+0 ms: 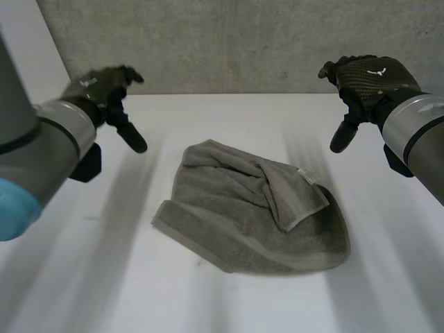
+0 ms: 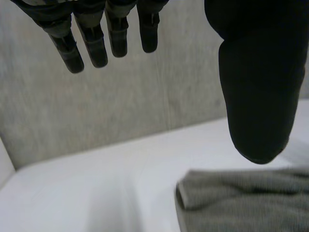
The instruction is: Fold the towel.
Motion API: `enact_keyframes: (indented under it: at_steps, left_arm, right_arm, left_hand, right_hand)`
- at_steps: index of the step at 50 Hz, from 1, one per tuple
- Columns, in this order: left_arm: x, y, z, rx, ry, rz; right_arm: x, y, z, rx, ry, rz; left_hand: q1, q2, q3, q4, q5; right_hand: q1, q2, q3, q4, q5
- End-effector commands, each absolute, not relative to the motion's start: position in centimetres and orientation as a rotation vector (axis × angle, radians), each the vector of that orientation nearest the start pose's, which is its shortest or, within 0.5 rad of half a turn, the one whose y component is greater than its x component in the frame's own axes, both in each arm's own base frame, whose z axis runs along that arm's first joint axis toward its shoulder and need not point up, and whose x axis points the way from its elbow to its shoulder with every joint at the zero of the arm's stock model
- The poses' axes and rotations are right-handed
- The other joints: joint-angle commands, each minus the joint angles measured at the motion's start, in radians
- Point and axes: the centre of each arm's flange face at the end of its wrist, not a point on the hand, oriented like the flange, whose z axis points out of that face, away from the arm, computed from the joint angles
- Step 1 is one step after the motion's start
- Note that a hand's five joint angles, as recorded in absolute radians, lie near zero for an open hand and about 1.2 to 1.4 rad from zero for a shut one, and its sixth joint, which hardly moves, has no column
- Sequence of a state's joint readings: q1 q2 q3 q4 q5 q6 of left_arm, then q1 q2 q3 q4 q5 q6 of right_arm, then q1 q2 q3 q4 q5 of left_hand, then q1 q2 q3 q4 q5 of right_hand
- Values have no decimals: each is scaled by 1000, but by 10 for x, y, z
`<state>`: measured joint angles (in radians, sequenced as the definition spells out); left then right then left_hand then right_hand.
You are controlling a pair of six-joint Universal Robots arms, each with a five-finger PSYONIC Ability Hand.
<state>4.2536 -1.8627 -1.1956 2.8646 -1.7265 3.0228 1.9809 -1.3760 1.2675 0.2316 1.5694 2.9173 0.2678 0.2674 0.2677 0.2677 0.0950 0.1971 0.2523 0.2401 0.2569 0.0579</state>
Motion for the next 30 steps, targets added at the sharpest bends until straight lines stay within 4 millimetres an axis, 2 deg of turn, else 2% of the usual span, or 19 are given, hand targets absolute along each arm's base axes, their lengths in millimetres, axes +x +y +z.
enact_keyframes:
  at_steps: [1, 2, 3, 5, 6, 7, 8, 10, 21, 30]
  left_arm:
    - [-267, -289, 249, 196, 2757, -1926]
    - [-268, -293, 236, 154, 2792, -1880]
    - [-268, -293, 236, 153, 2792, -1879]
    - [-269, -298, 213, 91, 2853, -1775]
    - [-269, -298, 213, 91, 2853, -1774]
    - [-268, -298, 202, 76, 2880, -1718]
    - [-268, -298, 202, 75, 2880, -1718]
    - [-268, -296, 189, 54, 2920, -1632]
    - [-267, -292, 158, -118, 3029, -1481]
    - [-268, -289, 147, -110, 3074, -1402]
  right_arm:
    - [256, -262, 314, -727, 2167, -1993]
    - [256, -262, 314, -727, 2167, -1993]
    - [256, -262, 314, -727, 2167, -1993]
    - [256, -263, 313, -726, 2170, -1992]
    - [256, -263, 313, -726, 2170, -1992]
    - [255, -263, 313, -725, 2171, -1993]
    - [255, -263, 313, -725, 2173, -1991]
    - [254, -264, 313, -723, 2175, -1992]
    - [254, -266, 309, -722, 2181, -1991]
    - [256, -270, 299, -733, 2205, -1968]
  left_hand:
    - [133, 134, 134, 133, 132]
    - [148, 149, 148, 148, 146]
    - [148, 149, 148, 148, 147]
    - [157, 157, 157, 157, 155]
    - [157, 157, 157, 157, 155]
    - [154, 155, 154, 154, 152]
    - [154, 155, 154, 154, 152]
    - [151, 152, 151, 151, 150]
    - [157, 157, 157, 157, 155]
    - [310, 310, 310, 310, 308]
  right_hand:
    - [-23, -78, -66, -82, -58]
    - [-23, -78, -66, -82, -58]
    - [-23, -78, -66, -82, -58]
    - [-23, -78, -66, -82, -58]
    - [-23, -78, -66, -82, -58]
    - [-23, -78, -66, -82, -58]
    - [-23, -78, -66, -82, -58]
    - [-23, -78, -66, -82, -58]
    - [-23, -78, -66, -82, -58]
    - [-23, -78, -66, -82, -58]
